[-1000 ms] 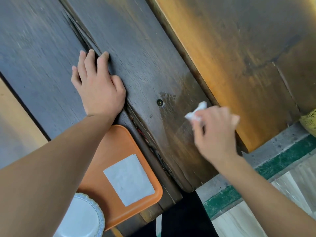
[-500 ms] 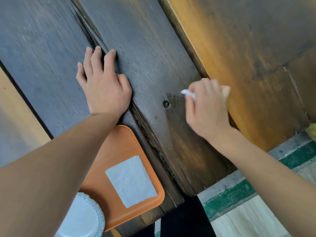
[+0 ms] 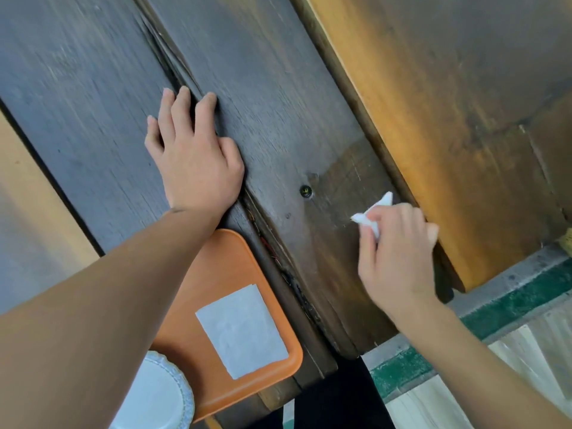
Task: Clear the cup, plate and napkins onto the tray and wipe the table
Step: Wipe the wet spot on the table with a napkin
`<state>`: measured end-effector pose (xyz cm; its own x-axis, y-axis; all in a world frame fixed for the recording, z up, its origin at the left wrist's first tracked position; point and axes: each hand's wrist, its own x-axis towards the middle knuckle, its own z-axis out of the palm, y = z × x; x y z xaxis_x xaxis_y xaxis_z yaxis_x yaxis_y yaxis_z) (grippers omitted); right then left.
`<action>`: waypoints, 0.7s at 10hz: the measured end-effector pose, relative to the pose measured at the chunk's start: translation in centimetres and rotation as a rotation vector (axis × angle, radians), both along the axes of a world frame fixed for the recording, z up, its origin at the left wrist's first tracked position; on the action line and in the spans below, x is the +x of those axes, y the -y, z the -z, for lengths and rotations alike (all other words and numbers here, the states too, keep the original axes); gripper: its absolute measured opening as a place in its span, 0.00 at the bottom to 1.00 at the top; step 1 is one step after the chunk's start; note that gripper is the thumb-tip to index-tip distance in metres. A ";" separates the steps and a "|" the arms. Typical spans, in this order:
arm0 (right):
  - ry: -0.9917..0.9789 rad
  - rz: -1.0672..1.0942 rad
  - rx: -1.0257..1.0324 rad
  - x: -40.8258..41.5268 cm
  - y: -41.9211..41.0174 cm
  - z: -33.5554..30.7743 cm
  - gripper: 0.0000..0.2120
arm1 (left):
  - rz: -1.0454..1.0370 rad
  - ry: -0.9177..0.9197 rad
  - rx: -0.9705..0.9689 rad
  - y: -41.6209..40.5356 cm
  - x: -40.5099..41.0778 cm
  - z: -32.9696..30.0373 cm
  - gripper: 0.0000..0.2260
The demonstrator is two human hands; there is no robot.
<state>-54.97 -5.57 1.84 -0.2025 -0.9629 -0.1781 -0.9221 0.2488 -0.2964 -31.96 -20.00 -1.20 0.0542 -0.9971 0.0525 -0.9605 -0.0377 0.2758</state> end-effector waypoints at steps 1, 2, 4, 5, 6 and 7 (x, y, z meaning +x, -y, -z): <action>-0.026 -0.464 -0.030 2.3 -3.6 0.1 0.04 | -0.007 -0.008 0.002 0.0 -0.1 0.0 0.26; 0.023 0.055 -0.026 -0.6 -1.0 0.1 0.05 | -0.010 0.005 0.001 0.0 0.0 0.1 0.26; -0.008 -0.224 -0.090 1.8 -1.5 0.7 0.04 | -0.017 0.003 -0.006 -0.1 -0.1 0.2 0.27; -0.006 0.093 -0.109 -0.4 1.6 0.4 0.05 | -0.012 0.015 -0.016 0.0 -0.1 0.3 0.26; 0.033 -0.153 -0.103 1.8 -1.6 0.2 0.06 | -0.013 -0.002 -0.009 0.0 -0.1 0.3 0.26; 0.106 -0.241 -0.035 1.7 -6.3 -0.2 0.07 | -0.016 -0.004 -0.010 0.0 0.0 0.2 0.26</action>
<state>-53.24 0.73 2.07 0.0517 -0.9871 -0.1518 -0.9170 0.0133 -0.3986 -31.97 -19.99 -1.44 0.0700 -0.9956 0.0623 -0.9586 -0.0499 0.2805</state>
